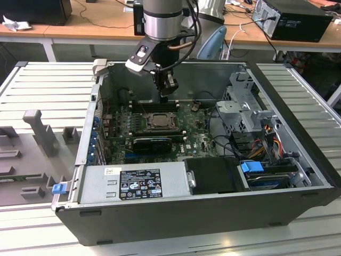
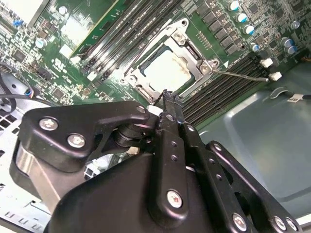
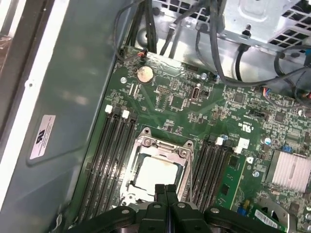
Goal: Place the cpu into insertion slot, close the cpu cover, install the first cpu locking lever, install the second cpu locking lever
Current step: 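Install the first cpu locking lever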
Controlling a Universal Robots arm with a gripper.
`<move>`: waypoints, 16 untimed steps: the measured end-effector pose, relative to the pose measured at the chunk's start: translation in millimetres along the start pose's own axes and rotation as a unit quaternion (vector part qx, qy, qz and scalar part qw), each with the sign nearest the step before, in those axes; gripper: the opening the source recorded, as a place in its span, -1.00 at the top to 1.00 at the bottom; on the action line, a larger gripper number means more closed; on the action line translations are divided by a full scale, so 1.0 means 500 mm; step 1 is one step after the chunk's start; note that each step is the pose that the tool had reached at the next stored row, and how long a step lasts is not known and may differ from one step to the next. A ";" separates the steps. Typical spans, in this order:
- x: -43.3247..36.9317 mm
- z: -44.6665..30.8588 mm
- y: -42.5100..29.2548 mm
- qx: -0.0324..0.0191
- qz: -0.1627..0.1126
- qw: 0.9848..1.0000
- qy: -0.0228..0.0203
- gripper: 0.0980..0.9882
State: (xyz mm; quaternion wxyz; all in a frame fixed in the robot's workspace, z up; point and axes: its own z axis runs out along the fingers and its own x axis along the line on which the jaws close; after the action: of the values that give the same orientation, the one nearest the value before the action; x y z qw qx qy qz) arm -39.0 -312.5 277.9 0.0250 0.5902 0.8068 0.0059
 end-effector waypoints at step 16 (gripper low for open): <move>0.000 0.000 0.000 -0.003 -0.087 0.996 0.003 0.98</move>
State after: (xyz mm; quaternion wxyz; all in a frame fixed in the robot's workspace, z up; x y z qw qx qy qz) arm -39.0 -312.5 277.9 0.0244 0.5177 0.8551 0.0081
